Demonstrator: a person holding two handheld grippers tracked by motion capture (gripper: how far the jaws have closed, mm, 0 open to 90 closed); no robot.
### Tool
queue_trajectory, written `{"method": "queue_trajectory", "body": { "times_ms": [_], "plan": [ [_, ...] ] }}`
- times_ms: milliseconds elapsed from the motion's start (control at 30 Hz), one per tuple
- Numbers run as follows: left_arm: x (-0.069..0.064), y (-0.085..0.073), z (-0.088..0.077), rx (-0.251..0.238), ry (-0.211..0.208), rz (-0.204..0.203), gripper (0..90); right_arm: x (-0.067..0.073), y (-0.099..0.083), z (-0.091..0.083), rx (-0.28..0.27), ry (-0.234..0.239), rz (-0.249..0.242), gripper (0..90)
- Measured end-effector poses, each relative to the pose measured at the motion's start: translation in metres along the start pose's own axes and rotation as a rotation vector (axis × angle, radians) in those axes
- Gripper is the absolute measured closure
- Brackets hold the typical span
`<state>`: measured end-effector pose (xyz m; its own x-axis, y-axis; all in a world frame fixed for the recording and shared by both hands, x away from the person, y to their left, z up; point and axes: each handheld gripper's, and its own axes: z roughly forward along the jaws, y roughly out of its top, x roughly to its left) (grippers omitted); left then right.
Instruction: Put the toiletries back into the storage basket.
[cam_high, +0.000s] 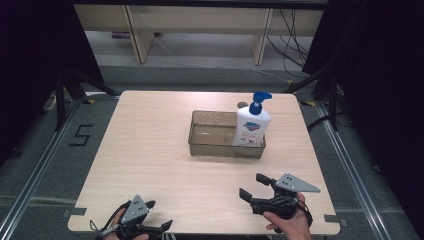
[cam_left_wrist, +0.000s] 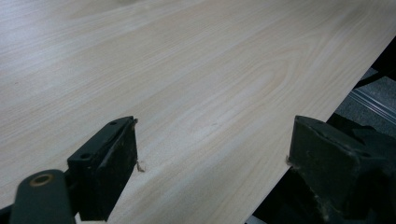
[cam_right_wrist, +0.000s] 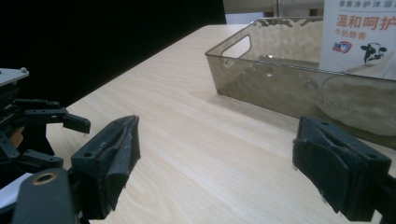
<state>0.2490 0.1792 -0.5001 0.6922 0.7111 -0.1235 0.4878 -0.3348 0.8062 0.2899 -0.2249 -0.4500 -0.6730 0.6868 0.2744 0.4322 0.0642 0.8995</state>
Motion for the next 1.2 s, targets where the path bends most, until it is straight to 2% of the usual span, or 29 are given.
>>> {"method": "queue_trajectory", "body": {
  "times_ms": [33,133,200,267,300,333,400,500,567,667,700,733,767,800,833,933,1000,1067,1167,1200],
  "plan": [
    [0.000,0.000,0.000,0.000,0.000,0.001,14.8,0.000,-0.001,0.000,-0.013,-0.004,-0.008,15.4],
    [0.000,0.000,0.000,0.000,0.001,0.001,14.9,0.002,-0.003,-0.002,0.005,0.005,0.000,15.4],
    [0.000,0.000,0.000,0.001,0.001,0.001,14.8,0.002,-0.005,-0.002,-0.006,0.007,0.001,15.4],
    [0.000,0.000,0.000,0.001,-0.001,0.001,14.8,0.001,-0.008,-0.003,0.002,-0.010,0.002,15.4],
    [0.000,0.000,0.000,0.002,-0.003,0.001,14.8,0.003,-0.009,-0.004,0.011,0.011,0.026,15.4],
    [0.000,0.000,0.000,0.002,-0.003,0.001,14.8,0.003,-0.009,-0.005,0.014,-0.004,0.011,15.4],
    [-0.001,0.000,0.000,0.002,0.000,-0.001,14.9,0.003,-0.012,-0.007,0.024,-0.009,0.011,15.4],
    [0.000,0.000,0.000,0.002,0.000,-0.002,14.8,0.004,-0.016,-0.007,0.012,-0.011,0.004,15.3],
    [0.000,0.000,0.000,0.000,0.002,-0.001,14.9,0.005,-0.018,-0.010,0.033,-0.026,-0.003,15.3],
    [0.000,0.000,0.000,0.003,0.000,-0.002,14.8,0.004,-0.021,-0.012,0.025,-0.033,-0.003,15.3],
    [0.000,0.000,0.000,0.004,0.000,0.000,14.8,0.006,-0.021,-0.013,0.031,-0.035,0.017,15.3],
    [0.000,0.000,0.000,0.007,0.001,0.009,14.8,0.005,-0.022,-0.013,0.029,-0.037,-0.004,15.3],
    [-0.001,0.000,0.001,0.003,0.000,0.003,14.8,0.007,-0.023,-0.015,0.035,-0.036,0.035,15.3],
    [-0.001,0.000,0.001,0.002,-0.002,0.004,14.9,0.005,-0.023,-0.015,0.027,-0.038,-0.001,15.3],
    [-0.001,0.000,0.000,0.002,-0.001,0.004,14.9,0.004,-0.025,-0.016,0.022,-0.043,-0.010,15.3],
    [-0.001,0.000,0.001,0.001,-0.001,0.002,14.8,0.004,-0.027,-0.018,0.027,-0.054,0.001,15.3],
    [-0.001,0.000,0.000,0.004,0.001,0.004,14.9,0.003,-0.028,-0.020,0.026,-0.062,-0.008,15.3],
    [-0.001,0.000,0.001,0.002,-0.002,0.005,14.8,0.003,-0.030,-0.021,0.024,-0.052,-0.006,15.3],
    [-0.002,-0.001,0.001,-0.007,0.002,0.003,14.9,0.004,-0.033,-0.022,0.034,-0.057,0.015,15.3],
    [-0.001,-0.001,0.001,-0.004,-0.004,0.004,14.8,0.003,-0.033,-0.022,0.026,-0.058,-0.003,15.3]
  ]
}}
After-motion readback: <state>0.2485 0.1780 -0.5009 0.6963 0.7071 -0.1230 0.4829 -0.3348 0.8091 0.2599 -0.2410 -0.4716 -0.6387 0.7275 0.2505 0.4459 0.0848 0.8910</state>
